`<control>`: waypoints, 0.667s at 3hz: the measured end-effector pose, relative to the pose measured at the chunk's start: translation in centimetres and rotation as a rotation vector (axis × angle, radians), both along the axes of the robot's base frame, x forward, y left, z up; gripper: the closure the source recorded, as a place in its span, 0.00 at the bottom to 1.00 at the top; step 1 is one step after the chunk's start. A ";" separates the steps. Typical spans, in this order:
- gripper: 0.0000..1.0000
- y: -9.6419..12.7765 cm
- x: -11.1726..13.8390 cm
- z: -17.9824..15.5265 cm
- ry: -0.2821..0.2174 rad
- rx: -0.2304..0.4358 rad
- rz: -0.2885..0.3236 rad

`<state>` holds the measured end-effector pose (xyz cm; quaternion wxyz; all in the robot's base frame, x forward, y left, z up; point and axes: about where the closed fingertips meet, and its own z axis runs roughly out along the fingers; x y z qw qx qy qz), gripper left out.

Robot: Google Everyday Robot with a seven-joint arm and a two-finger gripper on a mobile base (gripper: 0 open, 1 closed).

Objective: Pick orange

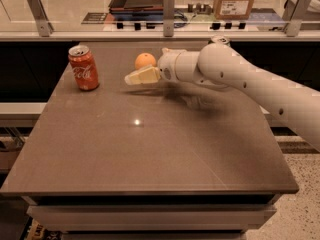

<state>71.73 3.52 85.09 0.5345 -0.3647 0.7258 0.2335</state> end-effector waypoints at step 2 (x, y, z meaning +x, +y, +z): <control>0.41 1.2 0.5 -0.5 -0.001 0.023 0.010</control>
Offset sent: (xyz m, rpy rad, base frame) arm 0.0047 0.0080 -0.0041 0.0194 -0.0020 0.0055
